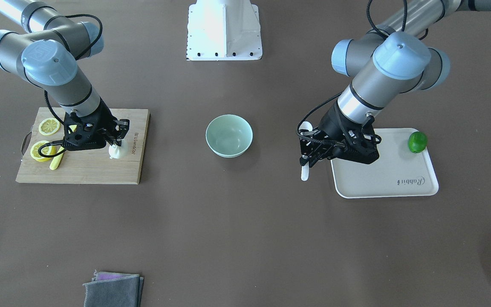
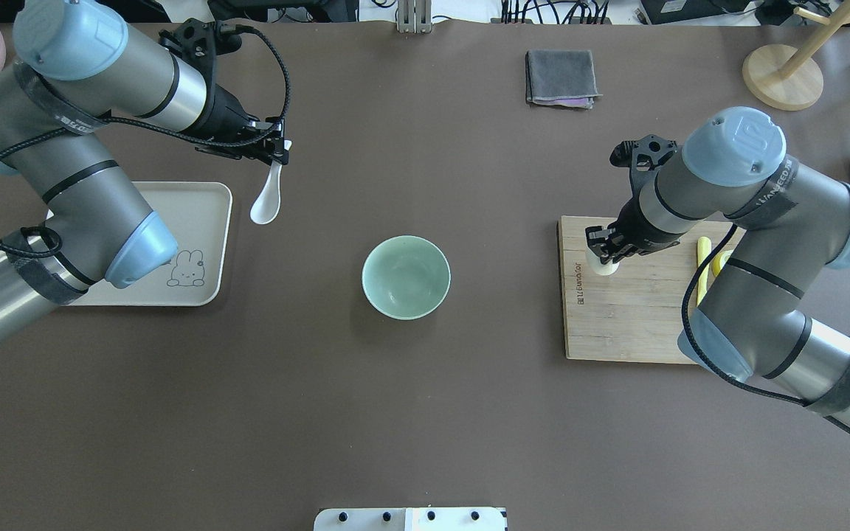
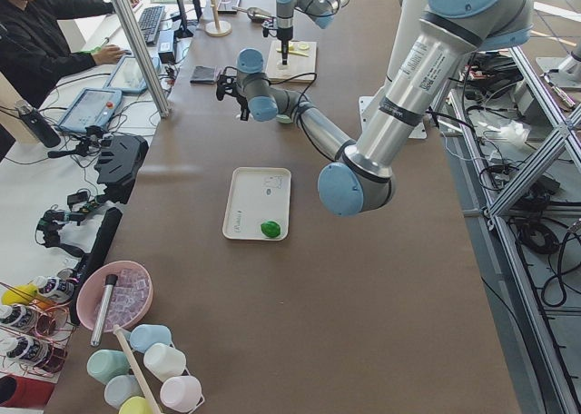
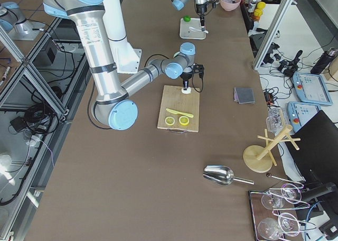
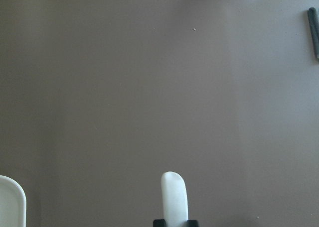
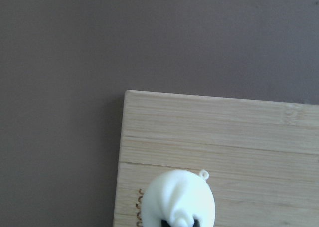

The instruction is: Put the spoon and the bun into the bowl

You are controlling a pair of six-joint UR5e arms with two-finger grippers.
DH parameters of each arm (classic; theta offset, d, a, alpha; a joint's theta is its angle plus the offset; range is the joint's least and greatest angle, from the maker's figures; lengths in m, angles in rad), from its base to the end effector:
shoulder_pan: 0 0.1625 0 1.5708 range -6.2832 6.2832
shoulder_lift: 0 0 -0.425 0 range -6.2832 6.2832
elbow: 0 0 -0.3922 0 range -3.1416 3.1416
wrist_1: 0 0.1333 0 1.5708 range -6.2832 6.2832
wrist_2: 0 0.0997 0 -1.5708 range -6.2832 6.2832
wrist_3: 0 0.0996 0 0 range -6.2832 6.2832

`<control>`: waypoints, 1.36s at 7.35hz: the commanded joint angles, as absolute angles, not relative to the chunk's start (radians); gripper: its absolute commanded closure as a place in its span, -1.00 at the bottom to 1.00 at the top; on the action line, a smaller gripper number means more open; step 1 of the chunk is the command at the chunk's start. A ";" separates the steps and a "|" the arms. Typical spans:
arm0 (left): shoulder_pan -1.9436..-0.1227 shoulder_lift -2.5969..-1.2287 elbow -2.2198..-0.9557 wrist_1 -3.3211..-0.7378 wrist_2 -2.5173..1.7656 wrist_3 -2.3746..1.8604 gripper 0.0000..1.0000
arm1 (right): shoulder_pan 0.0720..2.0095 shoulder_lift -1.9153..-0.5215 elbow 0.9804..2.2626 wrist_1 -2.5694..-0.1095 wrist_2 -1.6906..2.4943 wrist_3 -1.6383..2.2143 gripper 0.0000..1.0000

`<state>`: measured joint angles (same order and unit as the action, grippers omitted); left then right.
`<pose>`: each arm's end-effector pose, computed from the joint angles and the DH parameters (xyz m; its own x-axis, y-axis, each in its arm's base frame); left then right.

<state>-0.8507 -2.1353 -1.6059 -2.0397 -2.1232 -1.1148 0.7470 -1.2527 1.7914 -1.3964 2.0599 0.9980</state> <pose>0.3832 -0.5597 0.2537 0.4333 0.0745 -0.8982 0.1624 0.9738 0.1592 -0.3833 -0.4728 0.3662 0.6692 -0.0324 0.7424 -0.0137 0.9983 0.0559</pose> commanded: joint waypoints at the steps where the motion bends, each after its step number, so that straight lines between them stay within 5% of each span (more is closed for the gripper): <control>1: -0.812 -2.157 -1.606 -2.061 -2.100 -1.196 1.00 | 0.767 -1.206 1.822 -1.397 2.085 1.057 1.00; 7: -0.554 -2.304 -1.436 -2.203 -1.781 -1.419 1.00 | 0.769 -1.072 1.821 -1.397 2.079 1.132 1.00; 10: -0.531 -2.303 -1.456 -2.197 -1.764 -1.443 1.00 | 0.767 -1.063 1.821 -1.396 2.077 1.144 1.00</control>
